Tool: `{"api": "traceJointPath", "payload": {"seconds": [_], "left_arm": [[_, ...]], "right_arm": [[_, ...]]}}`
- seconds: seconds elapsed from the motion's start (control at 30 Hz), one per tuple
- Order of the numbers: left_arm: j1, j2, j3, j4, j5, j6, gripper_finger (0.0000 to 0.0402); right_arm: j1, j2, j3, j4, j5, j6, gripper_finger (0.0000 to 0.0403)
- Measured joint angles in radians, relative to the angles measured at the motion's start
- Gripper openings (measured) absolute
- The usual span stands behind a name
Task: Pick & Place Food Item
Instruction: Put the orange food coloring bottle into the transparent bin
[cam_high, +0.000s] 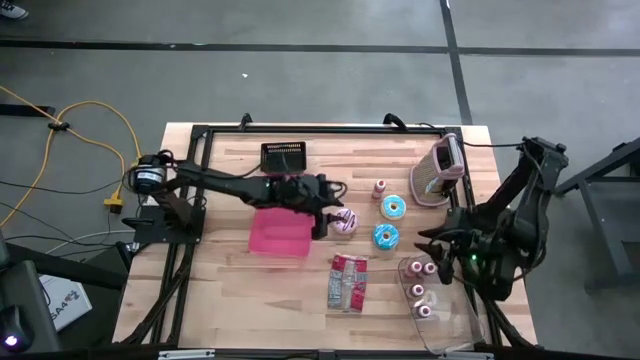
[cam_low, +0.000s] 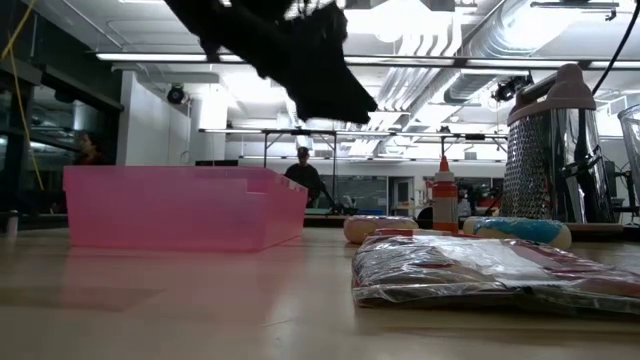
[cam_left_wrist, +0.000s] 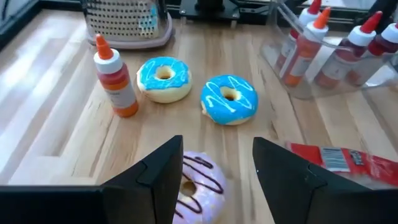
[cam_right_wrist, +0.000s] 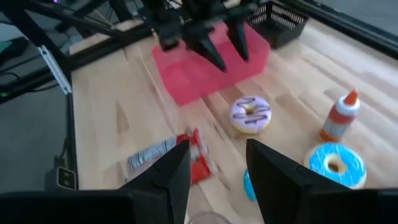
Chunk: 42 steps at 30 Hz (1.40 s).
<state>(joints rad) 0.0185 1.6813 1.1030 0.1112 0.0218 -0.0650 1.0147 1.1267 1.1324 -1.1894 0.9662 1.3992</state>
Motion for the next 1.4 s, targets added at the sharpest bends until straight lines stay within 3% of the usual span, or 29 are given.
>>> {"api": "traceJointPath", "payload": {"seconds": [0.1,0.37,0.57,0.8,1.0,1.4], "left_arm": [[0.047,0.036,0.010,-0.001,0.072,0.020,0.0187],[0.129,0.131,0.099,0.020,0.073,0.177,0.0187],[0.187,0.163,0.127,0.018,0.108,0.147,0.0187],[0.169,0.162,0.127,0.021,0.134,0.127,0.0187],[0.136,0.153,0.126,0.013,0.180,0.111,0.0187],[0.137,-0.052,0.048,-0.176,0.213,0.105,0.0187]], "right_arm": [[-0.023,-0.023,0.000,0.010,0.008,-0.061,0.0142],[-0.090,-0.037,0.000,0.025,0.029,-0.154,0.0142],[-0.139,-0.037,0.000,0.019,0.027,-0.198,0.0142],[-0.244,-0.028,0.000,-0.074,0.015,-0.211,0.0142],[-0.381,-0.028,0.000,-0.097,-0.086,-0.257,0.0142],[-0.744,-0.017,0.000,0.041,-0.318,-0.637,0.0142]]}}
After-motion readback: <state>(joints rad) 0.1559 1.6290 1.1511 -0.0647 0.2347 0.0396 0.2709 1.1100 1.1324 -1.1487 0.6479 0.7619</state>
